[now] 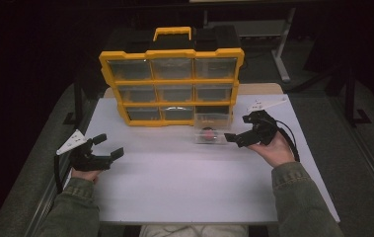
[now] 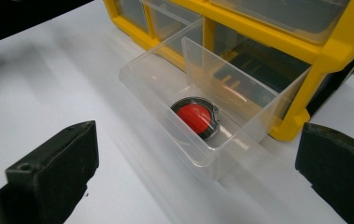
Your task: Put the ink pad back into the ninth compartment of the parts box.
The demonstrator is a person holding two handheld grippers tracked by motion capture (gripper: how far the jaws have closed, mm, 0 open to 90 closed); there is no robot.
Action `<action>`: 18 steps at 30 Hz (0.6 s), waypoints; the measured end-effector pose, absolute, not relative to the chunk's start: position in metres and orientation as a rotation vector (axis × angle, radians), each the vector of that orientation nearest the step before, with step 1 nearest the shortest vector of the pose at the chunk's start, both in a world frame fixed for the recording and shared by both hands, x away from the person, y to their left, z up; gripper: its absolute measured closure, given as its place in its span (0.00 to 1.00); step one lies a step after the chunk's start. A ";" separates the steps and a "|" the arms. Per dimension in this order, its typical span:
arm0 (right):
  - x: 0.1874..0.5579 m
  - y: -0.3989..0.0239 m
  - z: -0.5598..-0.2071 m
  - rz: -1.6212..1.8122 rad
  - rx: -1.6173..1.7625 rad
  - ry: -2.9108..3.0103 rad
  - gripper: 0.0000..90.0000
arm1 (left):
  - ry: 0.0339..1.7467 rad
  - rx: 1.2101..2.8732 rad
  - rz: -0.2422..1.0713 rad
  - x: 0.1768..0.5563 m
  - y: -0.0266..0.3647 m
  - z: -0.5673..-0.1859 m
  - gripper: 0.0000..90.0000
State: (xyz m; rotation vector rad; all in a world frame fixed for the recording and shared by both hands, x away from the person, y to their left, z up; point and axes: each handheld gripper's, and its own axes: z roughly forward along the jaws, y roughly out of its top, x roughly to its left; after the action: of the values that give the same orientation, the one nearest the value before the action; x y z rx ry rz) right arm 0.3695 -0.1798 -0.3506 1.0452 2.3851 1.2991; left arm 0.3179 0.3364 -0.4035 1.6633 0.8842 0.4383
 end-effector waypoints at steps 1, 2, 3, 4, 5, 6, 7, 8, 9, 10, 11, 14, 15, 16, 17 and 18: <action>0.368 -0.181 -0.351 1.307 1.051 2.381 0.00 | 0.884 1.663 0.438 0.318 0.336 -0.404 0.00; 0.367 -0.182 -0.352 1.316 1.052 2.373 0.00 | 0.884 1.666 0.438 0.318 0.336 -0.404 0.00; 0.366 -0.182 -0.353 1.319 1.054 2.370 0.00 | 0.883 1.667 0.437 0.318 0.336 -0.404 0.00; 0.365 -0.183 -0.354 1.323 1.051 2.366 0.00 | 0.883 1.666 0.436 0.318 0.336 -0.404 0.00; 0.364 -0.184 -0.355 1.327 1.050 2.360 0.00 | 0.883 1.666 0.436 0.318 0.336 -0.404 0.00; 0.363 -0.185 -0.356 1.332 1.050 2.361 0.00 | 0.884 1.666 0.435 0.319 0.336 -0.404 0.00; 0.362 -0.186 -0.358 1.333 1.054 2.359 0.00 | 0.884 1.666 0.434 0.319 0.336 -0.404 0.00; 0.361 -0.187 -0.359 1.333 1.057 2.356 0.00 | 0.885 1.667 0.433 0.319 0.336 -0.404 0.00; 0.361 -0.188 -0.360 1.336 1.062 2.354 0.00 | 0.887 1.666 0.432 0.319 0.336 -0.404 0.00; 0.360 -0.189 -0.361 1.338 1.071 2.352 0.00 | 0.887 1.666 0.430 0.319 0.336 -0.404 0.00; 0.359 -0.191 -0.363 1.341 1.078 2.348 0.00 | 0.886 1.667 0.430 0.319 0.336 -0.404 0.00; 0.356 -0.194 -0.366 1.348 1.094 2.337 0.00 | 0.883 1.669 0.427 0.319 0.336 -0.404 0.00; 0.355 -0.196 -0.367 1.352 1.095 2.333 0.00 | 0.883 1.669 0.428 0.319 0.336 -0.404 0.00; 0.354 -0.197 -0.369 1.357 1.100 2.328 0.00 | 0.881 1.668 0.429 0.319 0.336 -0.404 0.00; 0.353 -0.199 -0.371 1.364 1.107 2.321 0.00 | 0.882 1.667 0.428 0.319 0.336 -0.404 0.00; 0.352 -0.200 -0.372 1.368 1.111 2.316 0.00 | 0.883 1.668 0.427 0.319 0.336 -0.404 0.00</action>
State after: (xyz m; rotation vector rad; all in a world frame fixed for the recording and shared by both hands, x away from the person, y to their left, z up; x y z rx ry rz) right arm 0.3525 -0.2004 -0.3718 1.1107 2.3165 1.3683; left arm 0.3189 0.3358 -0.4041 1.6676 0.8829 0.4268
